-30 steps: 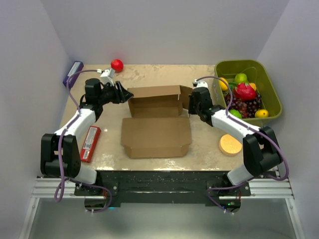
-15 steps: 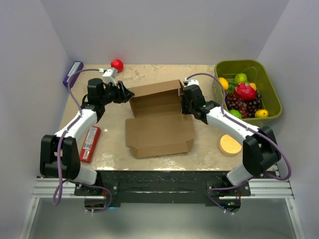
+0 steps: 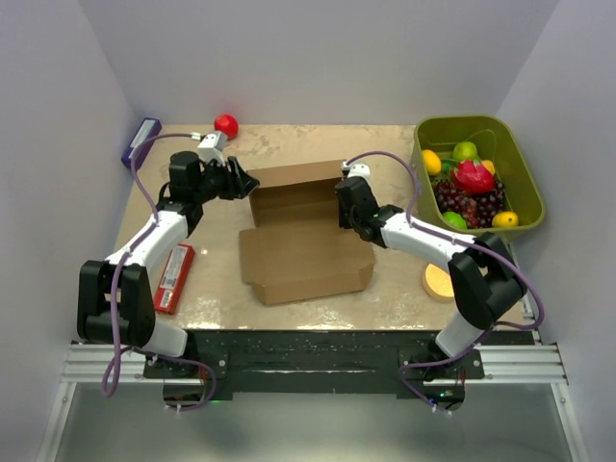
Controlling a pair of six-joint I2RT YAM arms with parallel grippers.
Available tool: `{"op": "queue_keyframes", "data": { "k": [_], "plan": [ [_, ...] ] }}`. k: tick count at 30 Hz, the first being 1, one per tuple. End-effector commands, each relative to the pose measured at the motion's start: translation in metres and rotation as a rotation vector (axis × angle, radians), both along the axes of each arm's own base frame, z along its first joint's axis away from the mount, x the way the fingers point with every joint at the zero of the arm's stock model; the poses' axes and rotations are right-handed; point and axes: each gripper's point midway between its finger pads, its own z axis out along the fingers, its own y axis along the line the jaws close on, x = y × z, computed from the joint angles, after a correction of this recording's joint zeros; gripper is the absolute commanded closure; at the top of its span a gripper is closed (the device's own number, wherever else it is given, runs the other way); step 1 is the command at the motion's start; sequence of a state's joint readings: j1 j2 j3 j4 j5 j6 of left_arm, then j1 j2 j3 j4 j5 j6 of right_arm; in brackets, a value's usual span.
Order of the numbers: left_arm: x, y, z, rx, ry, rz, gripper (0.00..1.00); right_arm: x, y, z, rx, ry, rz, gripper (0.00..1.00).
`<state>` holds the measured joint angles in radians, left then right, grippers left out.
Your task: Fold the paper box
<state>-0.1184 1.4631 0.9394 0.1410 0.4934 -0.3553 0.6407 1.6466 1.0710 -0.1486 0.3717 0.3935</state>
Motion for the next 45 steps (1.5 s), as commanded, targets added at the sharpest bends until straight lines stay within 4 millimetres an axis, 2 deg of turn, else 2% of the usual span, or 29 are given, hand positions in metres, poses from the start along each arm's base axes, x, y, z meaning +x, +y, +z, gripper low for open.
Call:
{"op": "queue_keyframes", "data": {
  "k": [1,3,4,6,7,10,11,13,14,17,18,24,27,31,33,37,38,45],
  "plan": [
    [-0.004,-0.003,-0.016,0.037,0.051,-0.028,0.5,-0.006,0.021,-0.005,0.05,0.03,0.041,1.0],
    [-0.002,0.0,-0.015,0.064,0.045,-0.022,0.5,-0.006,0.022,0.009,0.07,0.009,0.046,0.91],
    [-0.002,0.002,-0.015,0.076,0.044,-0.016,0.49,-0.007,0.02,0.012,0.07,0.013,0.049,0.79],
    [0.0,0.005,-0.014,0.103,0.035,-0.014,0.49,-0.007,0.021,0.028,0.081,-0.005,0.053,0.64],
    [0.001,0.007,-0.013,0.112,0.035,-0.015,0.49,-0.009,0.019,0.038,0.084,-0.008,0.055,0.52],
    [-0.001,0.01,-0.02,0.139,0.065,-0.024,0.49,-0.006,0.013,0.071,0.114,-0.041,0.061,0.38],
    [0.0,0.011,-0.02,0.139,0.066,-0.025,0.49,-0.004,0.016,0.087,0.152,-0.052,0.093,0.37],
    [0.0,0.011,-0.021,0.141,0.067,-0.026,0.49,0.004,0.004,0.108,0.205,-0.079,0.096,0.35],
    [0.0,0.011,-0.022,0.141,0.069,-0.026,0.49,0.005,0.0,0.128,0.227,-0.116,0.109,0.34],
    [0.0,0.01,-0.023,0.139,0.07,-0.03,0.49,0.015,-0.024,0.152,0.241,-0.162,0.082,0.33],
    [0.0,0.01,-0.022,0.14,0.067,-0.029,0.49,0.021,-0.037,0.154,0.236,-0.172,0.051,0.33],
    [0.0,0.011,-0.021,0.139,0.064,-0.027,0.49,0.038,-0.099,0.138,0.193,-0.178,-0.107,0.37],
    [-0.001,0.01,-0.02,0.139,0.063,-0.03,0.49,0.041,-0.112,0.122,0.171,-0.171,-0.141,0.4],
    [-0.001,0.008,-0.019,0.13,0.062,-0.037,0.49,0.037,-0.102,0.093,0.182,-0.127,-0.082,0.43],
    [-0.001,0.008,-0.02,0.131,0.061,-0.038,0.49,0.037,-0.098,0.085,0.189,-0.125,-0.057,0.44],
    [-0.002,0.009,-0.021,0.132,0.064,-0.037,0.49,0.046,-0.086,0.068,0.192,-0.118,0.013,0.46],
    [-0.002,0.009,-0.021,0.132,0.064,-0.037,0.49,0.046,-0.076,0.067,0.216,-0.104,0.064,0.46],
    [-0.002,0.009,-0.019,0.136,0.059,-0.037,0.49,0.059,-0.053,0.056,0.243,-0.122,0.19,0.44]
  ]
}}
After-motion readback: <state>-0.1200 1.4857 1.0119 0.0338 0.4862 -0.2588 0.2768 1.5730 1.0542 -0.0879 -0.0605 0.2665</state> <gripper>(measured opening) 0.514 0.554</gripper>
